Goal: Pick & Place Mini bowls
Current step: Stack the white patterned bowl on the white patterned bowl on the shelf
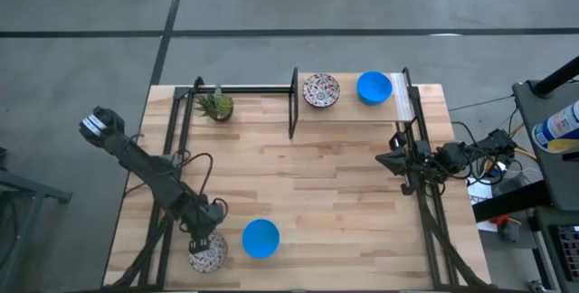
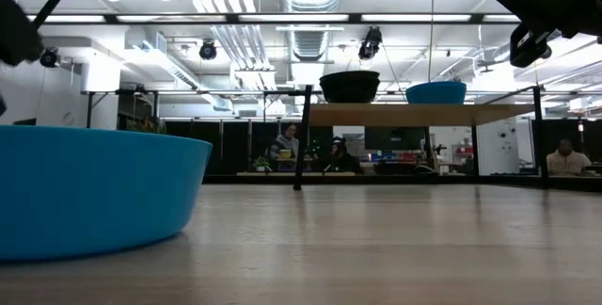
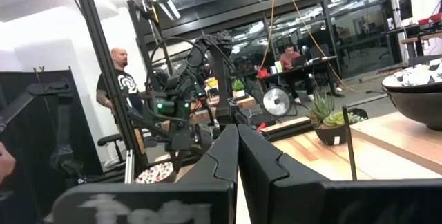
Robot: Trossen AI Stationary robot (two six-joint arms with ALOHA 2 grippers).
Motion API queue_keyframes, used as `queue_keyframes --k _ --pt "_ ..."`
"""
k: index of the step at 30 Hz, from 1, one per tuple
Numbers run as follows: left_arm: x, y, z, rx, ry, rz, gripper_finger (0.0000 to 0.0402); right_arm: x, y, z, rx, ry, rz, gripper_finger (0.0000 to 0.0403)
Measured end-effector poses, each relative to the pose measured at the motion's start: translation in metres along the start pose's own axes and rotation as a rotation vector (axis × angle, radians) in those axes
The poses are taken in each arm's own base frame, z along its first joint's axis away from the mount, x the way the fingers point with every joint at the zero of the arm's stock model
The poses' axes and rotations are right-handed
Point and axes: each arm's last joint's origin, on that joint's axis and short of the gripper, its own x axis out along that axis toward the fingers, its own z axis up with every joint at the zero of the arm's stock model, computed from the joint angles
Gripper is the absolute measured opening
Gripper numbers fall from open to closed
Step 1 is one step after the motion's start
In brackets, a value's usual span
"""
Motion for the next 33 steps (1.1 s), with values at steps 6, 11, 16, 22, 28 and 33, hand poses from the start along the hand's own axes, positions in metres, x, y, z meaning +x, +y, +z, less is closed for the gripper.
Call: queue_keyframes --k 6,11,16,22,28,33 --pt "-0.031 -0.001 0.004 -0.03 -0.056 0.037 0.0002 0.0 0.0 0.0 0.0 0.0 0.0 0.0008" --pt "-0.066 -0.007 0.014 -0.05 -0.197 -0.012 0.0001 0.0 0.0 0.0 0.0 0.0 0.0 0.0008" --pt "-0.095 -0.002 0.036 -0.282 -0.322 -0.073 0.0001 0.0 0.0 0.0 0.0 0.0 0.0 0.0008" --pt "-0.137 0.015 0.072 -0.444 -0.494 -0.106 0.0001 0.0 0.0 0.0 0.0 0.0 0.0 0.0008" --pt "-0.189 0.04 0.106 -0.514 -0.696 -0.101 0.0001 0.0 0.0 0.0 0.0 0.0 0.0 0.0008" --pt "-0.218 0.063 0.135 -0.575 -0.795 -0.064 0.0001 0.0 0.0 0.0 0.0 0.0 0.0 0.0008"
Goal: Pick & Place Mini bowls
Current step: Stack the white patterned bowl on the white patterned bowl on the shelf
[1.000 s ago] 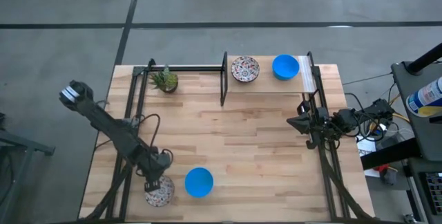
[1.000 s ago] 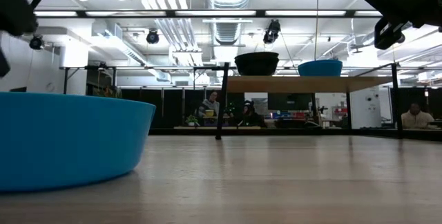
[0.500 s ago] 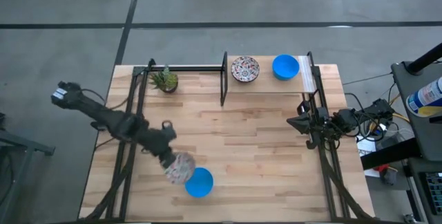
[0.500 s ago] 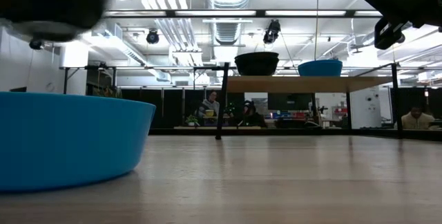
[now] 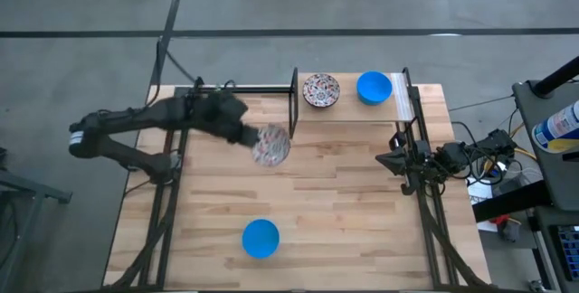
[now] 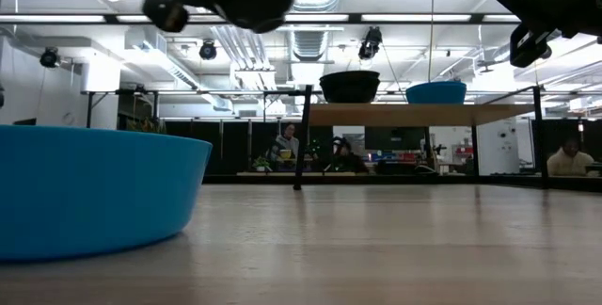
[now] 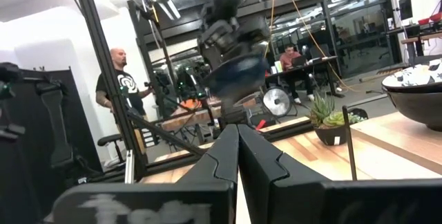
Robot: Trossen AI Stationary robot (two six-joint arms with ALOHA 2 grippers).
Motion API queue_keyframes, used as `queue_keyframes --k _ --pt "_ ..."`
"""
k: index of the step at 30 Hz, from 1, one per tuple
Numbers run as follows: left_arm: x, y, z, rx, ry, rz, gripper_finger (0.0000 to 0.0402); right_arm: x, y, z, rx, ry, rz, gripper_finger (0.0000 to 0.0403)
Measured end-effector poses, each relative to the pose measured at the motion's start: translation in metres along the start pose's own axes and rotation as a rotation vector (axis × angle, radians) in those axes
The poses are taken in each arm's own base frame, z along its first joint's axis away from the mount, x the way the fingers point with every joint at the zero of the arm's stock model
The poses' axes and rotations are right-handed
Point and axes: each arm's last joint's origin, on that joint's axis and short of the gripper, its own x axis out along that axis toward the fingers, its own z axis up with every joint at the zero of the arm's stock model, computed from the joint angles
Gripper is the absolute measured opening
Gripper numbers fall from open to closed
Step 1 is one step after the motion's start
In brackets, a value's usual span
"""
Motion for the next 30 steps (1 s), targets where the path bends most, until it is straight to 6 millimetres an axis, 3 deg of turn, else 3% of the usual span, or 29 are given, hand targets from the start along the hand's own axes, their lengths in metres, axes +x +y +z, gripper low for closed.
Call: queue_keyframes --k 17,25,30 --pt "0.058 -0.025 0.145 -0.131 -0.212 0.055 0.0001 0.0 0.0 0.0 0.0 0.0 0.0 0.0008" --pt "0.094 -0.019 0.19 -0.183 -0.26 0.084 0.0001 0.0 0.0 0.0 0.0 0.0 0.0 0.0008" --pt "0.107 -0.026 0.205 -0.196 -0.272 0.047 0.0001 0.0 0.0 0.0 0.0 0.0 0.0 0.0008"
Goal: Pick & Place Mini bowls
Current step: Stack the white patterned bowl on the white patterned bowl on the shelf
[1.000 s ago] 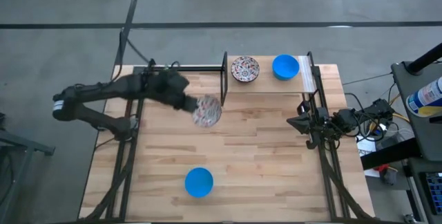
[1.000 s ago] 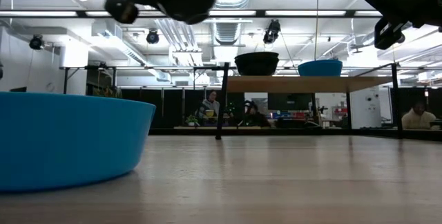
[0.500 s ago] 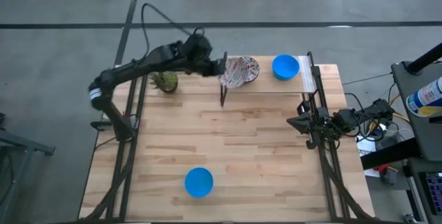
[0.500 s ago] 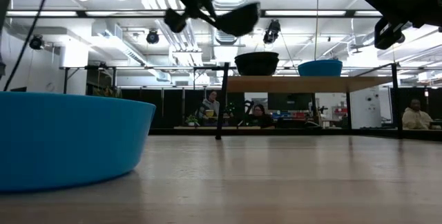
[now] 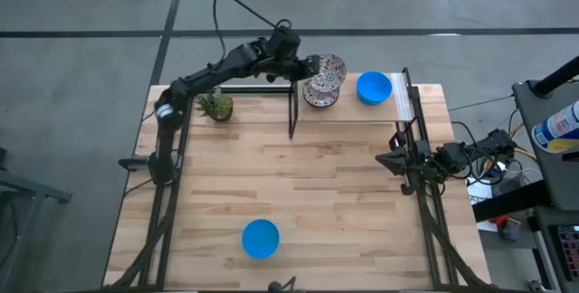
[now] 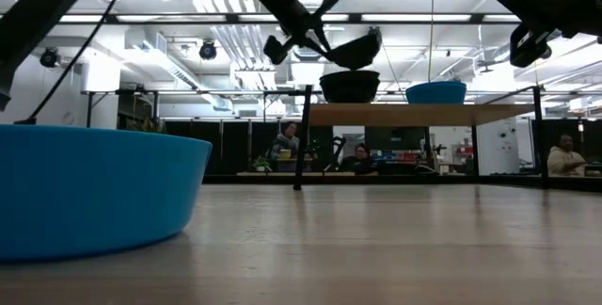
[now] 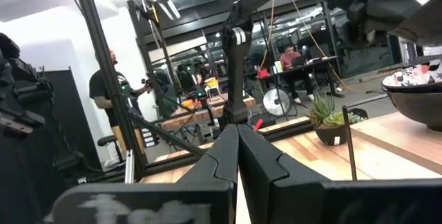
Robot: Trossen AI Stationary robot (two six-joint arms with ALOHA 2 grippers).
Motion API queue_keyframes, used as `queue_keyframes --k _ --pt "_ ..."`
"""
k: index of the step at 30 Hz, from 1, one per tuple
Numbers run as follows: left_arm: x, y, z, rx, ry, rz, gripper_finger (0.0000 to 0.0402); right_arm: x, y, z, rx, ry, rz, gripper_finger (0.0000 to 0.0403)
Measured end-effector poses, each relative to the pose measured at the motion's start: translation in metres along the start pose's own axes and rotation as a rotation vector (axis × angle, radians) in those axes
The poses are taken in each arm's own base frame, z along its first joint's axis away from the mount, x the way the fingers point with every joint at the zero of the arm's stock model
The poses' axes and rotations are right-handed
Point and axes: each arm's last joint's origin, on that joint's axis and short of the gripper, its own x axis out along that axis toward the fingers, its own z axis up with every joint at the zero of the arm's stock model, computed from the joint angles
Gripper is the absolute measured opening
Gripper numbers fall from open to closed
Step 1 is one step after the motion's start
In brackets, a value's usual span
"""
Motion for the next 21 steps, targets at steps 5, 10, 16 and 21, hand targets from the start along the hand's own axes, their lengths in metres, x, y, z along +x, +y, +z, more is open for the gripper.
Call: queue_keyframes --k 5,10,16,21 --pt "0.013 0.004 -0.005 0.002 0.079 0.094 0.0001 0.0 0.0 0.0 0.0 0.0 0.0 0.0008" --pt "0.012 0.008 -0.007 0.003 0.09 0.152 0.0001 0.0 0.0 0.0 0.0 0.0 0.0 0.0008" --pt "0.009 0.01 -0.01 0.0 0.115 0.194 0.0001 0.0 0.0 0.0 0.0 0.0 0.0 0.0008" --pt "0.009 0.009 -0.009 0.004 0.106 0.183 0.0007 0.0 0.0 0.0 0.0 0.0 0.0 0.0008"
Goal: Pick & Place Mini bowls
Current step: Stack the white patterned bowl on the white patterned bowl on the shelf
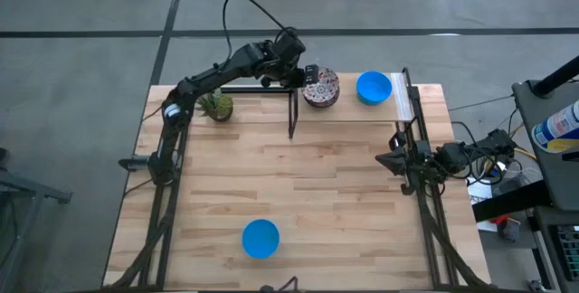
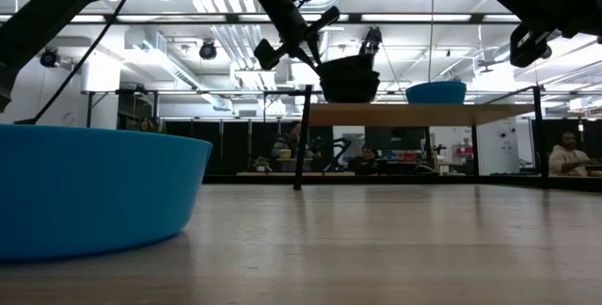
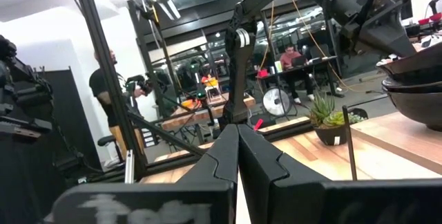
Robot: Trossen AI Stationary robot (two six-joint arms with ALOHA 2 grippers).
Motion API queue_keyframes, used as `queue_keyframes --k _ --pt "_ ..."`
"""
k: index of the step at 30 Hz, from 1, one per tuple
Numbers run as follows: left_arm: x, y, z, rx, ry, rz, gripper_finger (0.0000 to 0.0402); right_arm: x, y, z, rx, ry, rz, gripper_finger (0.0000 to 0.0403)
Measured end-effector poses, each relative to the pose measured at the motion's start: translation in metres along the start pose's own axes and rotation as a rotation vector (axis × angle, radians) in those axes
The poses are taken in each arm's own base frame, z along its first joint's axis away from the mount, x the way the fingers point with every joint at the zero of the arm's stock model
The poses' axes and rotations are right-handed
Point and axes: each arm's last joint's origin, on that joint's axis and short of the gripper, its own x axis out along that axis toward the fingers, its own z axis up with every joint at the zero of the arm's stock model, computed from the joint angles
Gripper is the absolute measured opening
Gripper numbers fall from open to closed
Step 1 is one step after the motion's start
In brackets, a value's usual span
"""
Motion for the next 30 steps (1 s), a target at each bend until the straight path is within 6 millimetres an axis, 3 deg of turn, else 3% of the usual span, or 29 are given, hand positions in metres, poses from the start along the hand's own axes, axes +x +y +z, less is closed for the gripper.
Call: queue_keyframes --k 30 --pt "0.0099 0.0022 -0.0027 0.024 0.018 -0.007 0.0019 0.0 0.0 0.0 0.0 0.0 0.0 0.0008"
